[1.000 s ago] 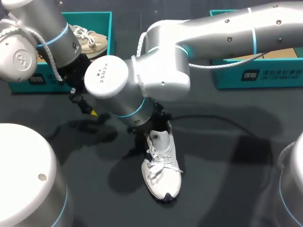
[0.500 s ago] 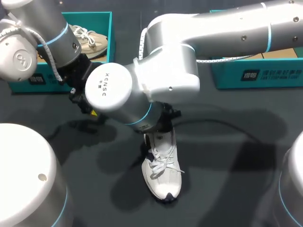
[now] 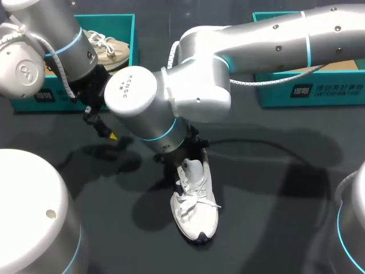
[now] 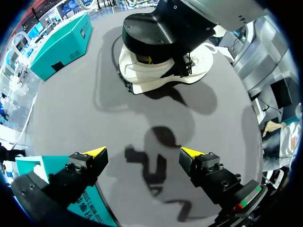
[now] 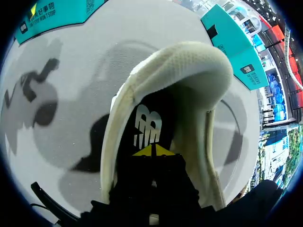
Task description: Take the shoe out of the shoebox, open the shoe tongue, remove and reinsert the insole, then place the shoe into the shoebox
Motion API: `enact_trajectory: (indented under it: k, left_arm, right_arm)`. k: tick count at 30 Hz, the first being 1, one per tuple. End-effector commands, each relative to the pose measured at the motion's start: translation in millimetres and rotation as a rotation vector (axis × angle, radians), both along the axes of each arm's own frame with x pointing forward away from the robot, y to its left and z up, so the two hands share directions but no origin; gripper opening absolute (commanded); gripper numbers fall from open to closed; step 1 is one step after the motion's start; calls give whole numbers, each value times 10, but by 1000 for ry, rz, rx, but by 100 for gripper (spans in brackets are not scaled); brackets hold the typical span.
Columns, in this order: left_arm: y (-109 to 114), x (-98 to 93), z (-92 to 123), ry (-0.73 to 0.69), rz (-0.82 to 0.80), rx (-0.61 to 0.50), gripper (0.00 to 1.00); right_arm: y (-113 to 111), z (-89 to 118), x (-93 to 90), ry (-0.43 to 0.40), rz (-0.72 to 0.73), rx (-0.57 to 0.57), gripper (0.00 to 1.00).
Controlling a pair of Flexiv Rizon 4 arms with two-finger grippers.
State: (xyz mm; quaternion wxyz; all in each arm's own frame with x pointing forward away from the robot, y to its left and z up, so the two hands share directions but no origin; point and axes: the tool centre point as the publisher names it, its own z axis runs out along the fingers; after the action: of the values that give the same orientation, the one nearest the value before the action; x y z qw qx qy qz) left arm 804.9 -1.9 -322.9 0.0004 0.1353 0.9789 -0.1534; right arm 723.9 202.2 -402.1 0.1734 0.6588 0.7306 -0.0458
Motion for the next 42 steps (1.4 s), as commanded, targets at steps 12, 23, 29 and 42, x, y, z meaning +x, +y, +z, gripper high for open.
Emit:
enact_trajectory:
  k: [12,23,29,42]
  left_arm:
    - [0,-3,-1,-1,-1,3,100]
    - [0,-3,-1,-1,-1,3,100]
    - [0,-3,-1,-1,-1,3,100]
    - [0,-3,-1,-1,-1,3,100]
  right_arm:
    - [-48,518,-96,-212,-226,186,0]
    - [176,344,64,-192,-143,234,0]
    - [212,134,134,-150,-132,252,0]
    - [72,51,-189,-61,-209,258,0]
